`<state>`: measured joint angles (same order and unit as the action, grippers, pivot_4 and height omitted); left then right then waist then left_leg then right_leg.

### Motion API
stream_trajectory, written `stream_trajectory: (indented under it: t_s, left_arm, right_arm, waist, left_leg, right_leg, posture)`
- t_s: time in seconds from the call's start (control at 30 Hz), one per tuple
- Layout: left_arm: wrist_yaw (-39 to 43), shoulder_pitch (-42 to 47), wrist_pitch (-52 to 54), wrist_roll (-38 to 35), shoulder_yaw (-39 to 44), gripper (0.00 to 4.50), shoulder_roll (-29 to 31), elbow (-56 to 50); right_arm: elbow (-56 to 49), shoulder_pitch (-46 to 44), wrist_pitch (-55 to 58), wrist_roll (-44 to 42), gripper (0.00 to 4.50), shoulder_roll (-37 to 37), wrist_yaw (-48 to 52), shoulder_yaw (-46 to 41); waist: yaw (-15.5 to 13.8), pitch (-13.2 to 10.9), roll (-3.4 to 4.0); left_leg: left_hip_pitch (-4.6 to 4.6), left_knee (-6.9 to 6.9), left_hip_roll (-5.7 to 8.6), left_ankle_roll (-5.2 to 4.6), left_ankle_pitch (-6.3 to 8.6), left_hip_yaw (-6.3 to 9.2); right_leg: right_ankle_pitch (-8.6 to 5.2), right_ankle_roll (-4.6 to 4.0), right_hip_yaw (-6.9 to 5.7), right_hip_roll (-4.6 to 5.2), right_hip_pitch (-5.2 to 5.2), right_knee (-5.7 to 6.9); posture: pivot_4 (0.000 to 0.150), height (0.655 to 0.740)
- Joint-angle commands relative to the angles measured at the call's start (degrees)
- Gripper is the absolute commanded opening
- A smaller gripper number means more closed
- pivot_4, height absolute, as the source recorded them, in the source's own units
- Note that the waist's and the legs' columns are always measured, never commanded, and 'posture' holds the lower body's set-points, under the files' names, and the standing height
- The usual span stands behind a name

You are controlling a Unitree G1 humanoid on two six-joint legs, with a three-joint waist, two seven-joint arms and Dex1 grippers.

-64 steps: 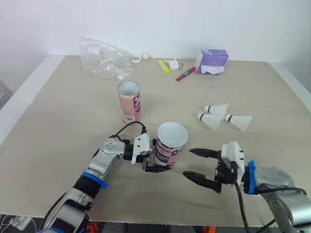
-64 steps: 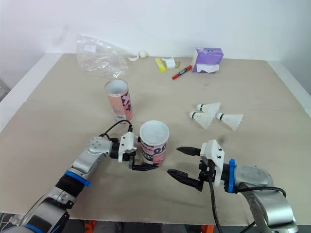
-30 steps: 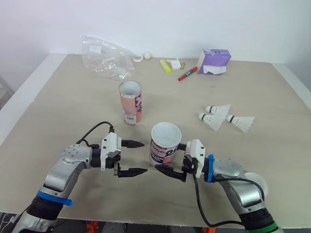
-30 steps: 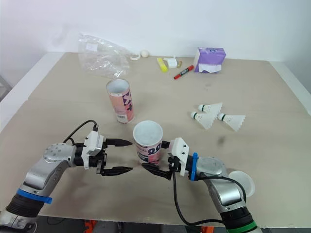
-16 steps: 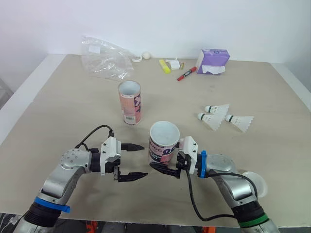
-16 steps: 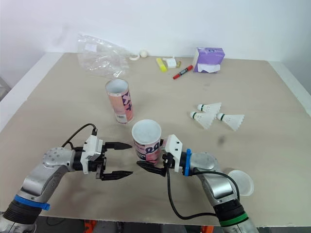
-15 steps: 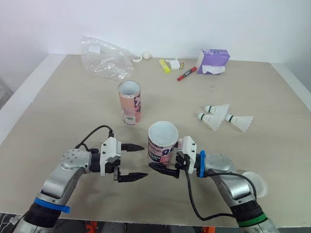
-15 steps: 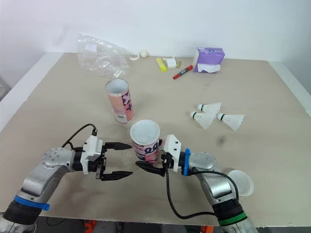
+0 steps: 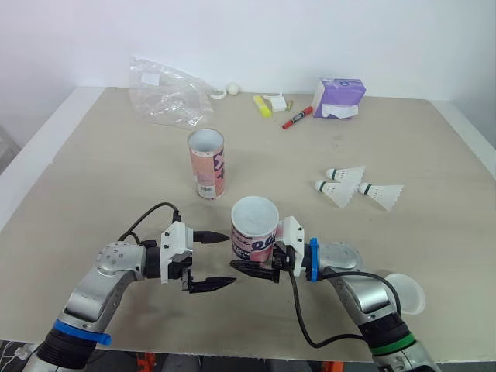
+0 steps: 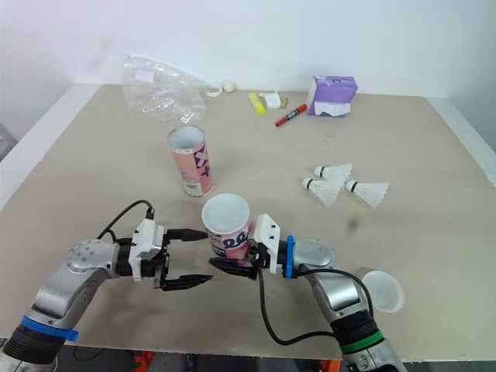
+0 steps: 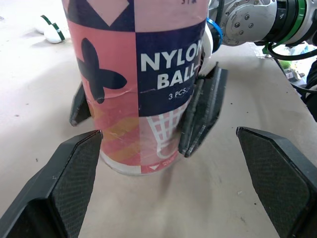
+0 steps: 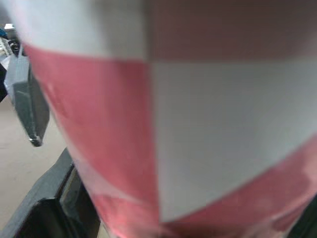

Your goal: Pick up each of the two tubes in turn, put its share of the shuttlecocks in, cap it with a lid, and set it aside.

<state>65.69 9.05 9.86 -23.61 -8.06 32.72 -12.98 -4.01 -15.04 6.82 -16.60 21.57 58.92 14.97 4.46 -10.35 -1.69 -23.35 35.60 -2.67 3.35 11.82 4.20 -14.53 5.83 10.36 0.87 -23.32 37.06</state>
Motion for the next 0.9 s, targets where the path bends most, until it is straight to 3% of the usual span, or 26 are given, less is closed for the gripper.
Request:
stream_trajectory:
  t_s: [0.03,0.33,0.53,0.6,0.7,0.9]
  left_arm:
    - [0.0,0.7,-1.2,0.0,0.4,4.50,0.1,-1.0]
    - [0.6,1.6,-1.4,-0.1,0.1,4.50,0.1,-0.3]
    - [1.1,1.9,0.0,-1.7,-0.4,4.50,-0.2,-1.0]
    - [1.5,2.1,0.4,-2.1,-0.9,4.50,-0.6,-1.2]
    - [2.0,3.0,0.6,-2.4,-1.8,4.50,-1.4,-1.1]
    - [1.6,3.7,1.3,-2.8,-2.3,4.50,-2.2,-2.1]
  right_arm:
    - [-0.6,-0.4,-1.0,-0.2,3.33,0.1,0.0,-0.5]
    - [-7.7,2.6,0.9,-2.4,3.33,3.0,-2.3,-4.4]
    - [-22.1,12.2,9.1,-12.2,3.33,9.3,-9.8,-21.5]
    - [-23.7,17.2,11.6,-15.6,3.33,10.4,-13.4,-31.2]
    - [-17.8,22.2,11.4,-17.1,3.33,10.4,-18.1,-45.1]
    - [-5.9,21.5,9.0,-17.1,3.33,9.8,-24.9,-55.6]
  waist:
    - [0.0,0.0,0.00]
    - [-0.1,0.0,0.00]
    - [-0.2,0.0,0.01]
    - [-0.1,0.0,0.03]
    - [-0.7,0.0,0.08]
    - [-0.4,0.0,0.12]
  left_leg:
    - [0.00,0.00,0.00,0.00,0.00,0.00]
    - [-0.01,0.04,0.00,0.00,0.00,0.00]
    - [-0.07,0.05,0.04,0.01,0.01,0.07]
    - [0.04,0.03,-0.02,0.00,0.00,0.07]
    - [0.02,0.07,-0.02,-0.02,-0.01,0.06]
    - [0.04,0.27,0.06,-0.02,-0.01,0.09]
  right_leg:
    - [0.01,0.00,0.00,0.00,0.00,0.00]
    - [0.01,0.01,0.00,0.00,0.01,0.01]
    - [-0.05,0.08,0.00,0.01,0.04,0.02]
    - [-0.02,0.01,-0.01,-0.07,0.07,0.06]
    - [-0.01,-0.04,0.00,-0.07,0.06,0.06]
    - [-0.07,-0.18,0.01,0.00,0.23,0.00]
  posture:
    - [0.150,0.7400]
    - [0.150,0.7400]
    - [0.150,0.7400]
    - [0.150,0.7400]
    - [0.150,0.7400]
    - [0.150,0.7400]
